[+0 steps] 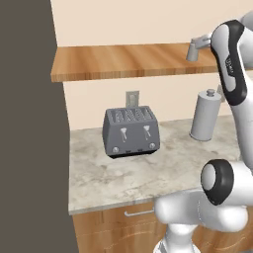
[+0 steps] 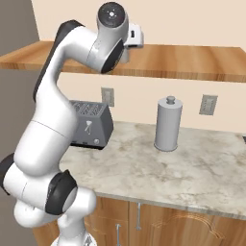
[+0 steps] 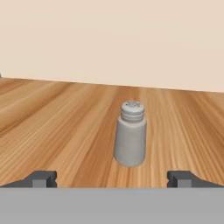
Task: Retrieve the shaker from the cabinet and place it next the steak on a plate on the dining table.
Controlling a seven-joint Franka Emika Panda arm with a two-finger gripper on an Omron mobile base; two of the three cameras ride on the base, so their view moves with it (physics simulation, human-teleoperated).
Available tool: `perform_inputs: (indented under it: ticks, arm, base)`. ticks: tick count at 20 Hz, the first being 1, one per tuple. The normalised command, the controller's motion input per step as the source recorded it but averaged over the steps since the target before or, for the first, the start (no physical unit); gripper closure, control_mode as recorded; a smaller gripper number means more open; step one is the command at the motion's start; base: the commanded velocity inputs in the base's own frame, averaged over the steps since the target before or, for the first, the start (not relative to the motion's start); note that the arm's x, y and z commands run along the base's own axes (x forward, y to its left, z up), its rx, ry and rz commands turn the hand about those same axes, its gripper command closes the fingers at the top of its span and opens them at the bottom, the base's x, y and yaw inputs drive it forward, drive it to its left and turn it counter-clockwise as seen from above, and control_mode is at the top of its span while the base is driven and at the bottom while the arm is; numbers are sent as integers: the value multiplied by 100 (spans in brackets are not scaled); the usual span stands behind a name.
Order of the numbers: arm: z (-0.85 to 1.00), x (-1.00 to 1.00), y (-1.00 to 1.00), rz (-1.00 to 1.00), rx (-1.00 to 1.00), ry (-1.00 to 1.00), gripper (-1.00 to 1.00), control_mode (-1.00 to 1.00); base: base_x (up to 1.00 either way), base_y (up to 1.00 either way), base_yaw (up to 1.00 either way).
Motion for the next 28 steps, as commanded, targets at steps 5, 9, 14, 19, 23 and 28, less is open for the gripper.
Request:
perform_inputs:
  ticks: [5,9,14,19,23,28]
  arm:
    - [0,44,-12,0,0,0,-100,-100]
    - [0,43,-11,0,0,0,-100,-100]
    - [0,39,-3,0,0,0,-100,-100]
    - [0,14,0,0,0,0,-100,-100]
    - [-5,17,0,0,0,0,-100,-100]
    - [-17,14,0,0,0,0,-100,-100]
  base:
    - [0,0,0]
    - [0,0,0]
    - [0,0,0]
    - [0,0,0]
    - [0,0,0]
    - [0,0,0]
